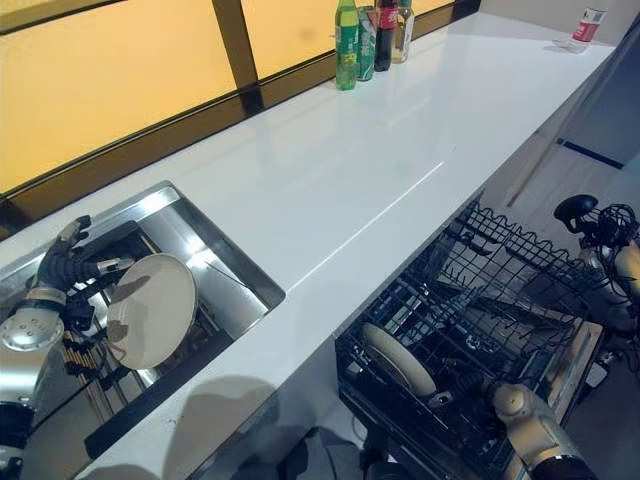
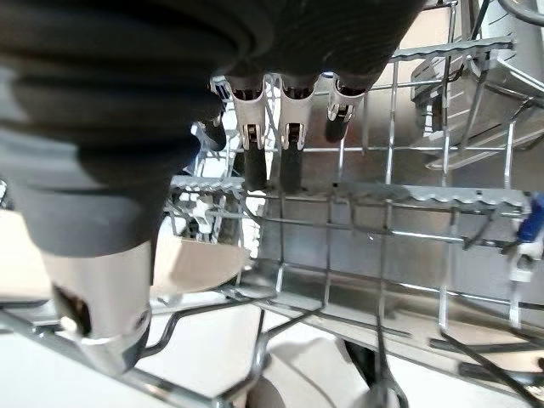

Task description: Pick up plates and place into dishwasher.

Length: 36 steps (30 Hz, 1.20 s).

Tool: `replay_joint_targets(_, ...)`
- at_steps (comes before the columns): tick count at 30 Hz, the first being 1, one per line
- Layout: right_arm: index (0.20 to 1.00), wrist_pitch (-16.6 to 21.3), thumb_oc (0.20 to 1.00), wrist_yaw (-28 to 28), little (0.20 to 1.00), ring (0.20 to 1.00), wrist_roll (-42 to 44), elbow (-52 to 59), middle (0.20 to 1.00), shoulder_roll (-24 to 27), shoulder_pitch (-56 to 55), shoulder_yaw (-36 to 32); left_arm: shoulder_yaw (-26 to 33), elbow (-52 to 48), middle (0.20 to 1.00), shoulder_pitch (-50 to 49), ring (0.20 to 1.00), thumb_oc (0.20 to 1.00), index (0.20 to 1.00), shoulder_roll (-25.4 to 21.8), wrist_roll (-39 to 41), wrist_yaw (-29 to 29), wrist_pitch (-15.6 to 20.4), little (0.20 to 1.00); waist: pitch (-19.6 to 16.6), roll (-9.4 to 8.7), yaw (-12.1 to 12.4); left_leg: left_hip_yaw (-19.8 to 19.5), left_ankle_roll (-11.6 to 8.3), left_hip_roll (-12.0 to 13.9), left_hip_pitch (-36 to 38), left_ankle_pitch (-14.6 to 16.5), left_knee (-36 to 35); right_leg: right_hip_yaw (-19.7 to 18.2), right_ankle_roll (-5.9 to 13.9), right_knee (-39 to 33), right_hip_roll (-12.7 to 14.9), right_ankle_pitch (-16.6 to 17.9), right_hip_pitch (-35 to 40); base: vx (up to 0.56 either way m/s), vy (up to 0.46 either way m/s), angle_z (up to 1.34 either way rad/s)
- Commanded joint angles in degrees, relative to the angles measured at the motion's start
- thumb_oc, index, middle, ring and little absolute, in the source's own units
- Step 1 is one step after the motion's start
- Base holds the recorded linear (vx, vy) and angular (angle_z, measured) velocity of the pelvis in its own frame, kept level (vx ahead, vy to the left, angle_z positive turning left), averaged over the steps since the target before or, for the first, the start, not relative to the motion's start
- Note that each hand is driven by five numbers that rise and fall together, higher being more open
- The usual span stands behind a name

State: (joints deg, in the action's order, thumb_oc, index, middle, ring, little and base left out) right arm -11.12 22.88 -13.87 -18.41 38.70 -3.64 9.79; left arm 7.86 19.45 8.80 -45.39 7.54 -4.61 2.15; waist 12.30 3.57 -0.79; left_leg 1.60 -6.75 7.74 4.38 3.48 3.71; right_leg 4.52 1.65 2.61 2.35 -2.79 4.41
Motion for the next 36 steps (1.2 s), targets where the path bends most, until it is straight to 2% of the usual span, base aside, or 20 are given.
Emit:
replay_joint_targets(1, 1.000, 1.69, 1.000, -0.03, 1.000, 1.000, -0.57, 4.14, 1.000, 1.75, -1.90, -1.50, 2.17, 0.76, 1.000, -0.95, 1.000, 1.000, 1.000, -1.72, -0.65, -0.35, 3.90, 1.000, -4.29, -0.92, -1.44, 1.35, -1.48, 2.46, -9.61, -5.36, 3.09, 1.19, 4.15, 5.23, 5.72, -4.73, 0.30, 0.04, 0.068, -0.03)
replay_joint_targets(5, 1.000, 1.60, 1.000, 0.75, 1.000, 1.000, -0.59, 4.84, 1.000, 1.72, -2.45, -2.07, 2.69, 1.59, 1.000, -1.26, 1.000, 1.000, 1.000, -0.87, -1.47, 0.23, 3.80, 1.000, -4.33, -1.08, -1.64, 1.99, -1.28, 2.25, -9.17, -5.29, 2.80, 1.40, 4.36, 5.24, 6.17, -4.56, 0.27, 0.03, 0.040, -0.03)
replay_joint_targets(9, 1.000, 2.99, 1.000, -5.17, 1.000, 1.000, 6.08, 7.44, 1.000, 3.00, -2.06, -5.34, 2.17, 2.96, 1.000, -0.98, 1.000, 1.000, 1.000, -0.97, -2.24, 0.35, 3.69, 1.000, -3.98, -0.99, -1.89, 2.03, -1.16, 2.17, -9.10, -5.33, 2.79, 1.53, 4.36, 5.54, 6.23, -4.47, 0.20, 0.01, 0.010, -0.03)
replay_joint_targets(11, 1.000, 4.88, 1.000, -8.42, 1.000, 1.000, 9.68, 10.68, 1.000, 3.37, -1.81, -8.61, 2.42, 3.07, 1.000, -1.60, 1.000, 1.000, 1.000, -1.01, -2.25, 0.35, 3.19, 1.000, -3.71, -0.76, -2.15, 2.03, -1.14, 2.18, -9.24, -5.29, 2.92, 1.40, 4.35, 5.96, 6.22, -4.58, -0.16, 0.00, 0.000, 0.00)
replay_joint_targets(17, 1.000, 10.47, 1.000, -14.70, 1.000, 1.000, 14.14, 21.65, 1.000, 2.81, -1.94, -18.32, 5.00, 7.80, 1.000, -4.39, 1.000, 1.000, 1.000, 1.28, -3.46, 0.21, 4.76, 1.000, -2.97, 0.71, -3.68, 3.04, -0.97, 1.81, -9.57, -4.90, 3.18, 0.38, 4.59, 7.28, 6.70, -5.13, -1.55, 0.03, 0.106, -0.04)
replay_joint_targets(20, 1.000, 13.22, 1.000, -14.93, 1.000, 1.000, 17.09, 24.70, 1.000, 3.00, -1.72, -21.05, 5.40, 11.41, 1.000, -4.86, 1.000, 1.000, 1.000, 2.15, -5.19, 0.11, 4.81, 1.000, -2.82, 1.82, -4.49, 3.88, -0.93, 1.37, -9.38, -4.73, 3.33, -0.09, 4.76, 7.95, 7.23, -5.44, -2.09, 0.09, 0.173, -0.04)
replay_joint_targets(24, 1.000, 14.56, 1.000, -12.97, 1.000, 1.000, 18.20, 26.68, 1.000, 4.70, -2.34, -22.94, 4.91, 15.50, 1.000, -4.66, 1.000, 1.000, 1.000, 2.52, -5.47, 1.21, 3.19, 1.000, -2.43, 3.06, -5.55, 4.57, -0.93, 0.63, -9.35, -4.57, 3.78, -0.62, 4.88, 8.94, 7.99, -5.86, -2.81, 0.12, 0.202, -0.12)
replay_joint_targets(31, 1.000, 13.96, 1.000, -12.80, 1.000, 1.000, 19.60, 26.49, 1.000, 8.88, -0.74, -22.85, 1.95, 18.95, 1.000, -3.74, 1.000, 1.000, 1.000, 2.81, -5.35, 0.47, 0.79, 1.000, -0.78, 4.42, -6.67, 5.03, -0.58, -1.11, -9.36, -4.21, 4.47, -1.11, 5.30, 10.65, 10.14, -5.80, -4.67, 0.11, 0.194, 0.03)
replay_joint_targets(36, 1.000, 12.69, 1.000, -12.78, 1.000, 1.000, 20.20, 27.97, 1.000, 10.48, -0.43, -22.69, 1.42, 20.55, 1.000, -2.67, 1.000, 1.000, 1.000, 2.63, -6.20, -1.12, 1.31, 1.000, 0.70, 4.51, -7.29, 5.61, 0.05, -2.45, -9.87, -3.70, 4.95, -1.58, 5.93, 11.98, 11.80, -5.40, -6.75, 0.10, 0.148, -0.12)
